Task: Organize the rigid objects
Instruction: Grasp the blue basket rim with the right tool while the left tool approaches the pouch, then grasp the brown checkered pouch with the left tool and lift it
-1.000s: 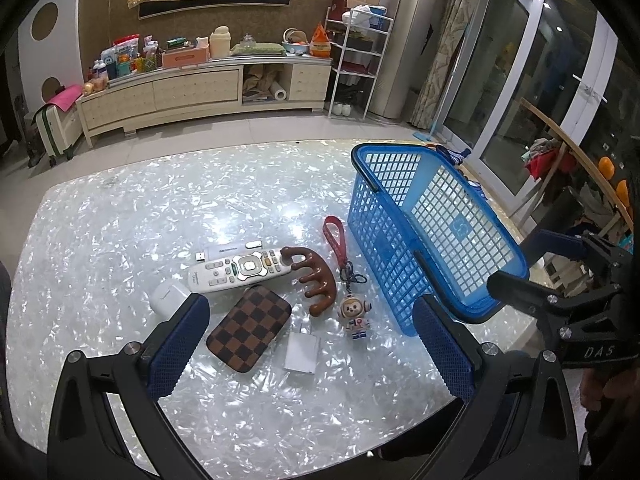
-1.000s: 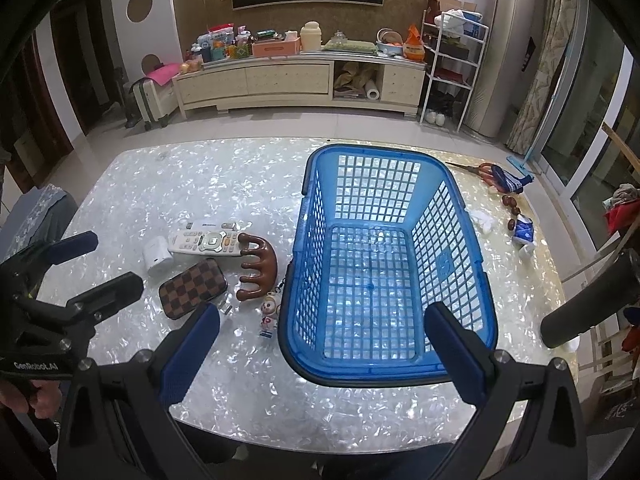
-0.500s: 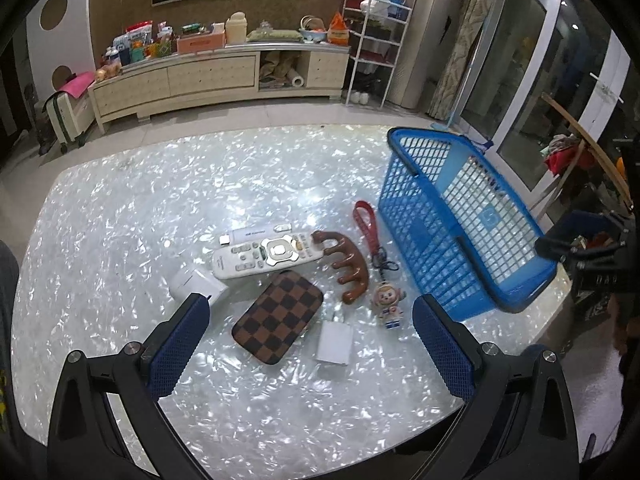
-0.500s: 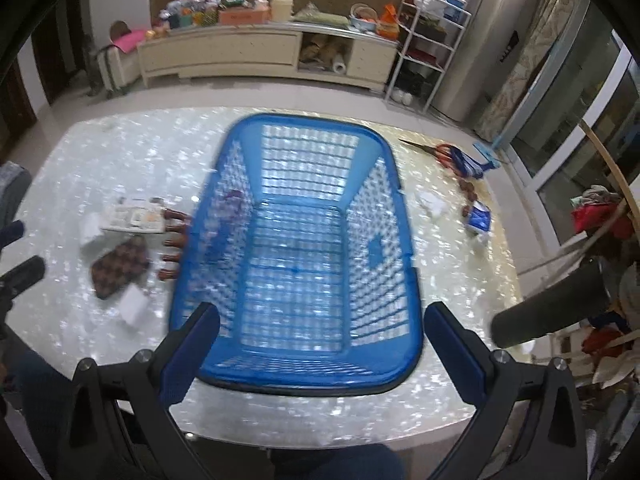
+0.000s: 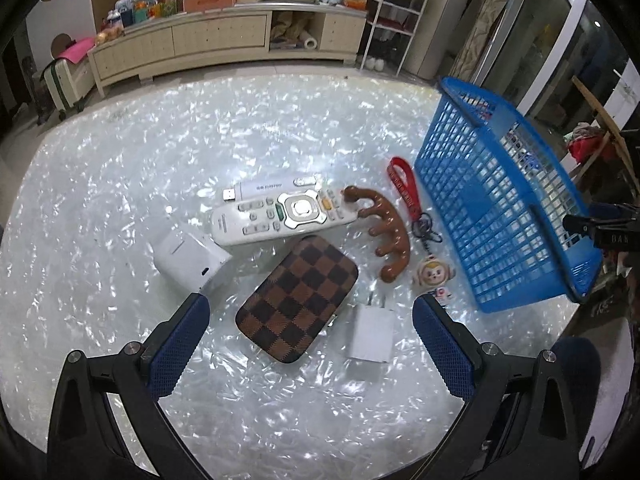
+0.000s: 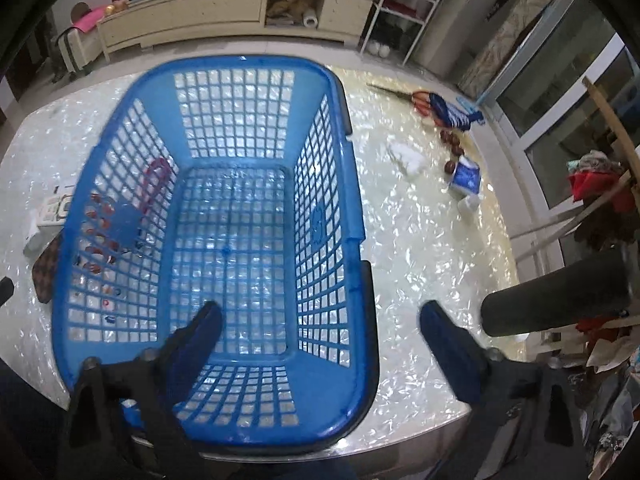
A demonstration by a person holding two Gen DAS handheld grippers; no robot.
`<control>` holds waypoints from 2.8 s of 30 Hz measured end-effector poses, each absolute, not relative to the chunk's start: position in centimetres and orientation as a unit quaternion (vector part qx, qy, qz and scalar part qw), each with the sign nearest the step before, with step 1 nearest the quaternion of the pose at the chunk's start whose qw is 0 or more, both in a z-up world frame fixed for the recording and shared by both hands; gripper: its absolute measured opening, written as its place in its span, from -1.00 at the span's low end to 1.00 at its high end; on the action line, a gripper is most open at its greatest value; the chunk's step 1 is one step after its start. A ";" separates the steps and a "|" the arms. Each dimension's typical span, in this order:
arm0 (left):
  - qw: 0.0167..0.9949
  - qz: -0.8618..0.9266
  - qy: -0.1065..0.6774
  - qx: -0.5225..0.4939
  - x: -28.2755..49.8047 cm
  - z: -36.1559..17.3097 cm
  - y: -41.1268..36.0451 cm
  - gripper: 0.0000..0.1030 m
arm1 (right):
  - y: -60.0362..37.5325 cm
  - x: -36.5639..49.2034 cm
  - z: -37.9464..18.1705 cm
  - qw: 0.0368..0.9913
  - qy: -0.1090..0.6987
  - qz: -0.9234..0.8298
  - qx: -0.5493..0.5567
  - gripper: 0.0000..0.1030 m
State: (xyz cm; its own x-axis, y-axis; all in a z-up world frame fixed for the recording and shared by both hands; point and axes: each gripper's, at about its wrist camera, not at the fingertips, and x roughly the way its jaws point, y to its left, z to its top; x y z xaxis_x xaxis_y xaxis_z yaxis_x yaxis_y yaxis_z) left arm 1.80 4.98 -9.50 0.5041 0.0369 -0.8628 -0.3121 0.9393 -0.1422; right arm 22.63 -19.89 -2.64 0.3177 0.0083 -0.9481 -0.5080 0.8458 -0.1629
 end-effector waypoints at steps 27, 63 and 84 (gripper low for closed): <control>0.831 0.031 0.550 -0.074 -0.4 -11.5 11.1 0.93 | -21.2 23.3 -5.6 0.749 0.595 0.157 -0.246 -0.52; 0.755 -0.119 0.635 0.113 9.0 -18.7 3.1 0.89 | -22.5 24.7 -8.0 0.734 0.631 0.170 -0.186 -0.55; 0.761 -0.090 0.638 0.069 10.9 -19.1 4.9 0.37 | -22.6 24.6 -8.3 0.736 0.628 0.179 -0.180 -0.59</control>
State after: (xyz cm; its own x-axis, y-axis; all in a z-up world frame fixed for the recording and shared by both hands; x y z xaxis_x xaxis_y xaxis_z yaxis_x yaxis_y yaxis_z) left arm 10.95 4.94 -19.12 0.1687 -0.0482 -0.9845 0.2255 0.9742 -0.0091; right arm 24.61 -22.62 -8.28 0.1485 0.0365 -0.9882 -0.4895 0.8710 -0.0414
